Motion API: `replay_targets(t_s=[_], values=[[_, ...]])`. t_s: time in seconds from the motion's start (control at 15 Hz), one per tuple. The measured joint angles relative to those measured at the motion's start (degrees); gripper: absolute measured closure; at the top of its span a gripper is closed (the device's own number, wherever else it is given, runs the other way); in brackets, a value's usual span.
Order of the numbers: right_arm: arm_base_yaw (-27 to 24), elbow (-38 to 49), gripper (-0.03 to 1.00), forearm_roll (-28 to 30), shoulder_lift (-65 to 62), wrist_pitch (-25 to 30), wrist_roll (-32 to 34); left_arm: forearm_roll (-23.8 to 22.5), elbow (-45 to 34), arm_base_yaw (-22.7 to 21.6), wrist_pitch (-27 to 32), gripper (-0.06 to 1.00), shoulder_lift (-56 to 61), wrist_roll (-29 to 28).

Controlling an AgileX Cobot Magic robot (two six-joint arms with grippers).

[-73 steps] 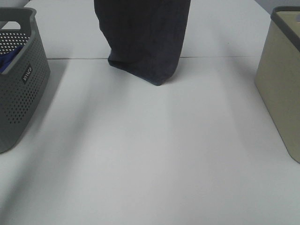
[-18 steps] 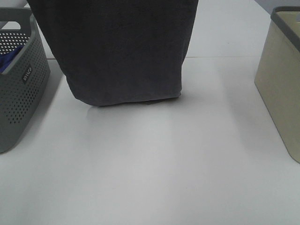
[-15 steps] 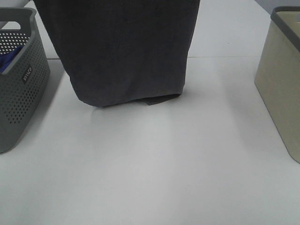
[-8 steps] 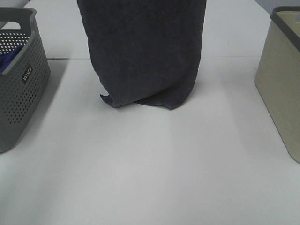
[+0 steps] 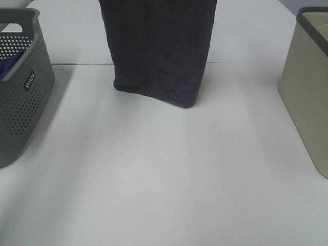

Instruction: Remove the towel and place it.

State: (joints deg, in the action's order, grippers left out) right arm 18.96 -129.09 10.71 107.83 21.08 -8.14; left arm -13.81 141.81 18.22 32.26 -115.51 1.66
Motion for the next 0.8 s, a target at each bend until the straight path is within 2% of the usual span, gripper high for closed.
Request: replay_targets(t_s=[0.27, 0.4, 0.67, 0.8], values=[[0.0, -0.1, 0.95, -0.1, 2.5, -1.8, -0.6, -3.3, 0.1, -0.1, -7.6, 0.94, -0.7, 0.0], [0.0, -0.1, 0.95, -0.1, 2.8, -1.8, -1.1, -3.3, 0.3, -0.1, -7.8, 0.94, -1.5, 0.0], [0.0, -0.1, 0.95, -0.1, 2.8, 1.0, -1.7, -3.3, 0.3, -0.1, -2.7, 0.94, -2.9, 0.8], [0.0, -0.1, 0.95, -0.1, 2.8, 2.9, -1.8, -3.3, 0.3, -0.1, 1.7, 0.94, -2.6, 1.3]])
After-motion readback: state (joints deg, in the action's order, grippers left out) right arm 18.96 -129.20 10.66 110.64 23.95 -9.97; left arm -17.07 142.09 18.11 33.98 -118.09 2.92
